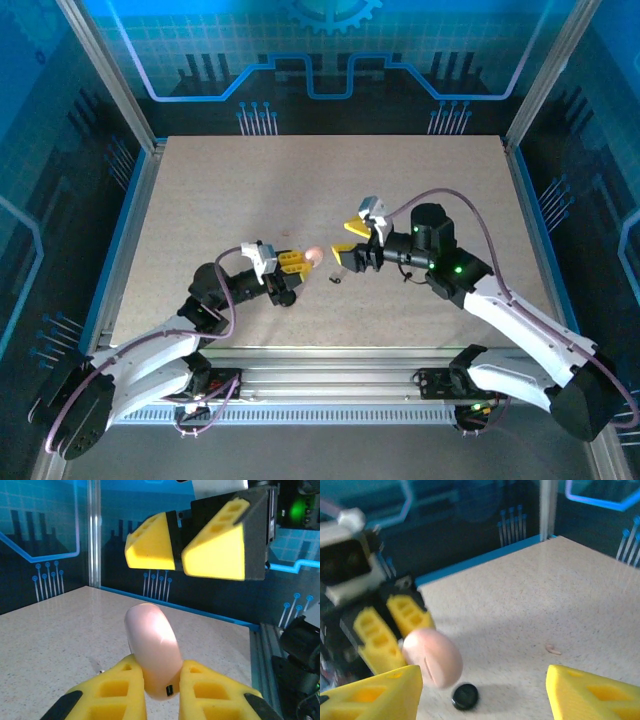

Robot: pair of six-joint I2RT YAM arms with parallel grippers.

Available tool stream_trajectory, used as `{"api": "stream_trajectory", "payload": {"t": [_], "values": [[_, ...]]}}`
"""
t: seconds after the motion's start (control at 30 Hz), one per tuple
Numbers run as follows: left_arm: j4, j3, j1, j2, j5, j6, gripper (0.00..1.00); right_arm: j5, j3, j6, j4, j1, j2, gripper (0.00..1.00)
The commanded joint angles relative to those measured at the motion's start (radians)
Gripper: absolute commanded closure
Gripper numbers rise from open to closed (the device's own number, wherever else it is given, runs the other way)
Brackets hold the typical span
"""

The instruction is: Insert wireless bluetooth earbuds into charging case

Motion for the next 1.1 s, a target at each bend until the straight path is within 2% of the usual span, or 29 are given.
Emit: {"api": "stream_trajectory", "payload": {"t": [0.0,0.07,0.2,0.43,0.73,1.07], "values": [[-0.012,0.046,-0.005,-0.013,0.093,0.047,0.88,-0.213,0.009,-0.431,-0.176,-0.020,-0.012,0.33],[-0.021,0.059,-0.005,-0.009,0.129,0.059,0.88,-0.235,0.018,-0.558,-0.243,-0.022,0.004,0.33],[-0.034,0.083,-0.006,-0.001,0.169,0.062,0.88,-0.269,0.112,-0.644,-0.364,-0.028,0.085,0.36],[-0.011,0.083,-0.005,0.005,0.182,0.057,0.88,-0.411,0.193,-0.715,-0.418,-0.028,0.178,0.43],[-0.005,0.083,-0.005,0.001,0.193,0.053,0.88,-0.525,0.303,-0.753,-0.513,-0.026,0.276,0.56],[-0.024,0.080,-0.005,-0.012,0.183,0.081,0.86,-0.560,0.386,-0.823,-0.632,-0.027,0.327,0.86]]}}
